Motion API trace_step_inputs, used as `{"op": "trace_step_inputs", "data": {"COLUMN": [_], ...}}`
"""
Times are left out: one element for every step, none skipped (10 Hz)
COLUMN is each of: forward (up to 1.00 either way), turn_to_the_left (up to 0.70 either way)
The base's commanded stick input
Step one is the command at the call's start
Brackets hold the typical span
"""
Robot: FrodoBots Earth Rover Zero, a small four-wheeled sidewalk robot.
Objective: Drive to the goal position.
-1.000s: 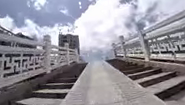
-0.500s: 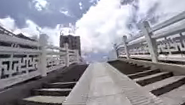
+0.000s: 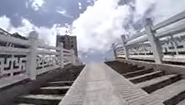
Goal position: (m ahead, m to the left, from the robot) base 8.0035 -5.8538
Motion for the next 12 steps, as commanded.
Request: {"op": "trace_step_inputs", "data": {"forward": [0.70,0.70,0.70,0.70,0.70,0.70,0.70,0.70,0.70,0.70,0.70,0.70], "turn_to_the_left": [0.00,0.00,0.00,-0.01,0.00,0.00,0.07,0.14,0.13,0.00,0.00,-0.06]}}
